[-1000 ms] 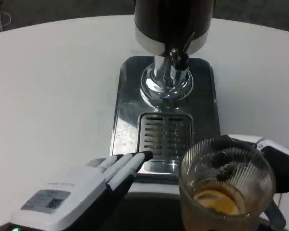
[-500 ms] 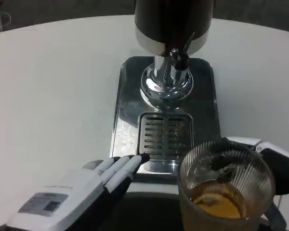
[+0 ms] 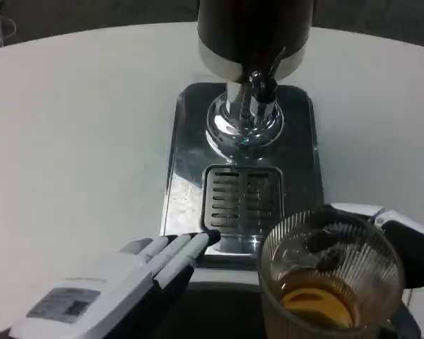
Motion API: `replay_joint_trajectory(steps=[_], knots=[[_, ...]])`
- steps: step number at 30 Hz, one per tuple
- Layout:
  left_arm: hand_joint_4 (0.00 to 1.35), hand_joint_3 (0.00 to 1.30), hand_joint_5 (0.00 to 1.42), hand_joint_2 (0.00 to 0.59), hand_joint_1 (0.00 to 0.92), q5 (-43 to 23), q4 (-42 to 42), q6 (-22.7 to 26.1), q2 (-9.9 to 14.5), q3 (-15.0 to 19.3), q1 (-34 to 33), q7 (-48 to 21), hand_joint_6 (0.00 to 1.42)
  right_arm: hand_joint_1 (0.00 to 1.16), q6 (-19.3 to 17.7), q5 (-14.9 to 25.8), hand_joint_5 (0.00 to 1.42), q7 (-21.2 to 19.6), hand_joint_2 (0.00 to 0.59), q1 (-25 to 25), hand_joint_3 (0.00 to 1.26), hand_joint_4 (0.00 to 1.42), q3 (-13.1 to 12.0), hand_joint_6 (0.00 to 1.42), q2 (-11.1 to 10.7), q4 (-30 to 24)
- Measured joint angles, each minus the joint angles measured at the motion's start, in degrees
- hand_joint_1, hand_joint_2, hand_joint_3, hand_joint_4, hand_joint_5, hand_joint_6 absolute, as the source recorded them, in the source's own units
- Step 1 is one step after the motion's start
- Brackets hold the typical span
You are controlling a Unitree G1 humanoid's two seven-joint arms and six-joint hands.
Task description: Grasp the cup under the faucet to collect the drink, then remove the cup.
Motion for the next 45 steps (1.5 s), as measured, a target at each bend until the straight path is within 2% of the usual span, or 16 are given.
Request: replay_joint_trajectory(steps=[22,45], knots=[[0.00,0.00,0.00,0.033,0.000,-0.01,0.00,-1.31,-2.41,1.69,0.34,-2.18,0.00,0.88,-0.66,0.84,1.40,0.01,0.226,1.27,1.01,1.21,-0.38,1.42,0.05,-0.25],[0.00,0.00,0.00,0.033,0.000,-0.02,0.00,-1.72,-2.80,2.12,-0.44,-3.18,0.00,0.87,-0.66,1.14,1.40,0.44,0.231,0.96,1.01,1.21,-0.34,1.42,0.04,-0.26]])
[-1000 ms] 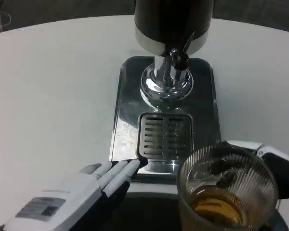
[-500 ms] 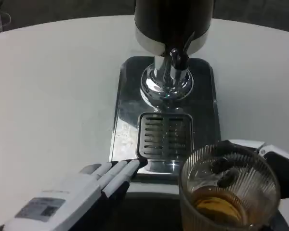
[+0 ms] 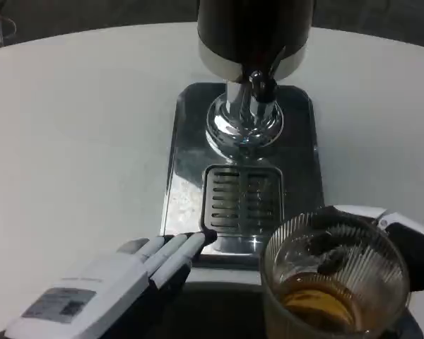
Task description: Grasp the cup under the faucet to collect the drink, then remove the cup.
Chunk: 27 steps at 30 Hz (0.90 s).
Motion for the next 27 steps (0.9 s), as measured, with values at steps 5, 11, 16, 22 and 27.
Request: replay_joint_trajectory(steps=[5,11,16,22,27], knots=[[0.00,0.00,0.00,0.033,0.000,0.01,0.00,0.00,-0.11,0.00,0.00,-0.17,0.00,0.87,0.00,0.05,1.40,0.11,0.231,-0.06,1.01,1.21,-0.02,1.42,0.01,0.00],[0.00,0.00,0.00,0.033,0.000,0.05,0.00,0.19,-0.26,-0.01,-0.22,-0.32,0.00,0.87,0.00,0.12,1.40,0.12,0.231,-0.32,1.01,1.21,-0.04,1.42,0.00,0.00],[0.00,0.00,0.00,0.033,0.000,0.07,0.00,0.68,-0.26,-0.02,-0.51,-0.39,0.00,0.87,0.01,0.13,1.41,0.12,0.231,-0.68,1.02,1.21,0.00,1.42,0.00,0.00],[0.00,0.00,0.00,0.033,0.000,0.07,0.00,1.44,-0.18,-0.26,-0.82,-0.46,0.00,0.87,0.02,0.13,1.41,0.13,0.232,-1.25,1.02,1.21,0.07,1.42,0.00,0.00],[0.00,0.00,0.00,0.033,0.000,0.23,0.00,2.50,0.33,-0.70,-1.22,-0.50,0.00,0.87,0.04,0.13,1.41,0.20,0.232,-2.05,1.02,1.22,0.15,1.42,0.00,0.00]])
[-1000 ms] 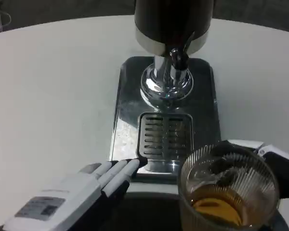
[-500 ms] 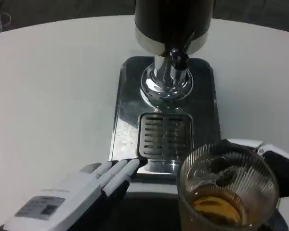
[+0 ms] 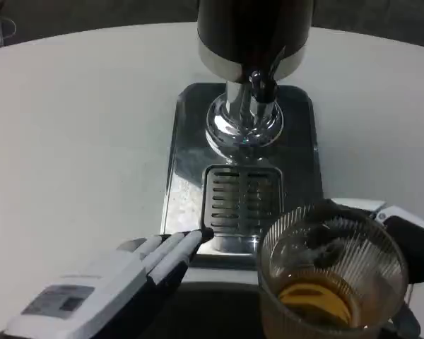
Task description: Grasp the cup under the faucet to collect the drink, then remove the cup.
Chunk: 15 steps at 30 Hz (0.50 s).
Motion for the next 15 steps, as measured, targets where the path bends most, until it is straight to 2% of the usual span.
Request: replay_joint_trajectory(steps=[15], knots=[[0.00,0.00,0.00,0.033,0.000,0.02,0.00,2.48,1.19,-0.26,-0.48,0.00,0.00,0.87,0.84,0.00,1.41,0.30,0.232,-1.64,1.03,1.22,0.25,1.42,0.01,0.04]])
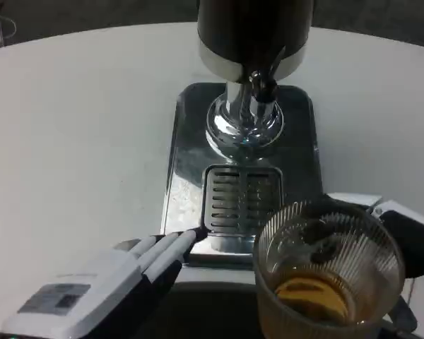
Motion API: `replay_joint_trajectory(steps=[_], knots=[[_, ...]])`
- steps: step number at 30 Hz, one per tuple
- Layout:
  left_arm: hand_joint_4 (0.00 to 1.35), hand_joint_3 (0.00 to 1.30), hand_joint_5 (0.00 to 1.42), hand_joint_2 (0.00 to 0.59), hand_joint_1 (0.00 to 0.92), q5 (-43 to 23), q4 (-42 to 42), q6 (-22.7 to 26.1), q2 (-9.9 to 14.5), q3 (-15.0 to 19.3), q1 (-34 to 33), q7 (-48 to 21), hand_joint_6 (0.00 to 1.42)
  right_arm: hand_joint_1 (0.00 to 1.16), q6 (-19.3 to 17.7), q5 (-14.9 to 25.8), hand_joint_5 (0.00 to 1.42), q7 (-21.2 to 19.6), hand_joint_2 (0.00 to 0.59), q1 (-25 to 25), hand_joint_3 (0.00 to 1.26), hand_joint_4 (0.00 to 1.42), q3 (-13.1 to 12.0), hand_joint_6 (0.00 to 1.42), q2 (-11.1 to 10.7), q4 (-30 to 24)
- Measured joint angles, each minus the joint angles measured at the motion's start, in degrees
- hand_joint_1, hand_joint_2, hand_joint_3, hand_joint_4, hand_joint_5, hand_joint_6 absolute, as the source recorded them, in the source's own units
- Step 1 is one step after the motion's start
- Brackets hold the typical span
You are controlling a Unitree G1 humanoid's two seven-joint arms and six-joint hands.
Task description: Grasp the cup under the faucet to collect the drink, then remove the cup.
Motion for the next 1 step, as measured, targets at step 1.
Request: replay_joint_trajectory(steps=[1], knots=[[0.00,0.00,0.00,0.033,0.000,0.00,0.00,0.05,0.05,-0.03,-0.04,0.00,0.00,0.87,0.07,0.00,1.41,0.00,0.232,-0.06,1.03,1.22,0.03,1.42,0.00,0.02]])
